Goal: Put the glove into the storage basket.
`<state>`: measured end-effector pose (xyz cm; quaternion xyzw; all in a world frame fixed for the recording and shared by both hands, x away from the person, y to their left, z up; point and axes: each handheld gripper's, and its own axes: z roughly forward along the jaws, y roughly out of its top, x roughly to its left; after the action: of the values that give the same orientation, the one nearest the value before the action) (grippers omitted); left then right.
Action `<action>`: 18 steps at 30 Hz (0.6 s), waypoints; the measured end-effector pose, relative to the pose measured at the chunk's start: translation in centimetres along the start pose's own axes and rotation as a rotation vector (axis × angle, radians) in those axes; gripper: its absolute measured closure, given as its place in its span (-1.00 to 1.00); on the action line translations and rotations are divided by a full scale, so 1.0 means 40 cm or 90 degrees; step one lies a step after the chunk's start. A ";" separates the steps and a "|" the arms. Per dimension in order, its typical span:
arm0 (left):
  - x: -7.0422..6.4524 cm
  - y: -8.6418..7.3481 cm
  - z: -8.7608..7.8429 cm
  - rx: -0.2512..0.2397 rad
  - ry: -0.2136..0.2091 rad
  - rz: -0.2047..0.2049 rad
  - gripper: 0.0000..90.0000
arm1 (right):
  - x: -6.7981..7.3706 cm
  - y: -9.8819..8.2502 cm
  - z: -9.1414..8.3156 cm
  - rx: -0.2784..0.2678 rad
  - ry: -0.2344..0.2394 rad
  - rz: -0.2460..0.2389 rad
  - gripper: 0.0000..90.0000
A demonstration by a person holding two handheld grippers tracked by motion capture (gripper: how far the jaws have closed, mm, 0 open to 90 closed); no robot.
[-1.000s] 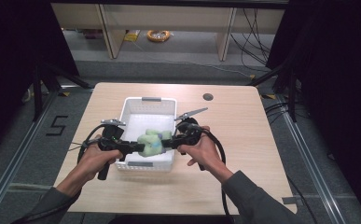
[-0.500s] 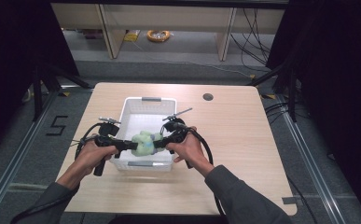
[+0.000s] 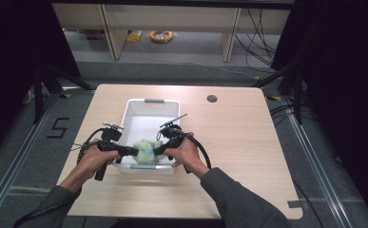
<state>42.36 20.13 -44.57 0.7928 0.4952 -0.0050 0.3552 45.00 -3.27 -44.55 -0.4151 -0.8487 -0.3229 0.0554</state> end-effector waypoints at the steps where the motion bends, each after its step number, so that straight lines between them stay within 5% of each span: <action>1: 0.001 -0.001 0.002 0.002 0.000 -0.003 0.71 | 0.000 0.001 0.004 0.002 0.002 -0.001 0.56; 13: 0.005 0.005 0.000 0.021 0.020 0.013 0.44 | 0.001 0.011 0.013 0.017 -0.017 -0.007 0.49; 18: -0.002 0.017 -0.005 0.000 0.039 0.014 0.32 | 0.005 0.017 0.011 0.024 -0.030 -0.009 0.34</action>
<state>42.78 20.01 -44.00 0.7982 0.4969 0.0228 0.3398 45.45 -2.54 -44.49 -0.4154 -0.8587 -0.2974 0.0407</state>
